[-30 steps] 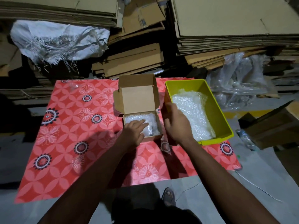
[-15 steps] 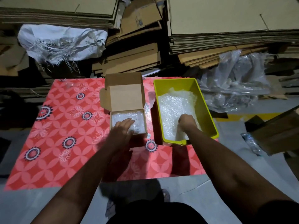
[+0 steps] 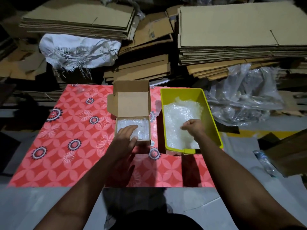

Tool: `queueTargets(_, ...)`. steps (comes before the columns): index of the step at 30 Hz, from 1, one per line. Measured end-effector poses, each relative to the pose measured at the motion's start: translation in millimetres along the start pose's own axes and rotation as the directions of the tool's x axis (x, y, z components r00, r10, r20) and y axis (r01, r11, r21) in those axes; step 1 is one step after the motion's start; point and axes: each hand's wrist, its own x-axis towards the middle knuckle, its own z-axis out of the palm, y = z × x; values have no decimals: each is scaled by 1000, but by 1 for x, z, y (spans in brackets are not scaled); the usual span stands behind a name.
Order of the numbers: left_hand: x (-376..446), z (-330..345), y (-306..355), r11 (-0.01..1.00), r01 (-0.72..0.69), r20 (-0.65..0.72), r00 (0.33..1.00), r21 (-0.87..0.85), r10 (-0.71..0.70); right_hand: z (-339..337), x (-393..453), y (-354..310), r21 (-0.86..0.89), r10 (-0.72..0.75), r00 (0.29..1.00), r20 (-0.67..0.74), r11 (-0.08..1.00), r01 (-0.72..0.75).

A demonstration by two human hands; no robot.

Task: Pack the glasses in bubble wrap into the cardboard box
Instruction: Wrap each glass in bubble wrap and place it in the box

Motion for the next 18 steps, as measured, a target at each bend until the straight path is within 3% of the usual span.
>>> queueTargets(4,3,-7,10,992,4,-1,1000,-125,-4,-21,-26,-4,353,-26,999,32,936,13)
queueTargets(9,21,-21,40,914,118,127,989,-388,-73,-35,-71,-37,510,-290,957,16,825,242)
queueTargets(13,38,-33,89,583,286,296,952,-760,-81,-26,-106,-75,564,-420,907,37,758,328)
queueTargets(16,49,-36,108,486,308,349,937,-818,-7,-9,-122,-88,557,-417,909,26,761,333)
queueTargets(18,52,-39,110,443,296,303,951,-846,-55,1,-128,-90,535,-397,918,-2,775,336)
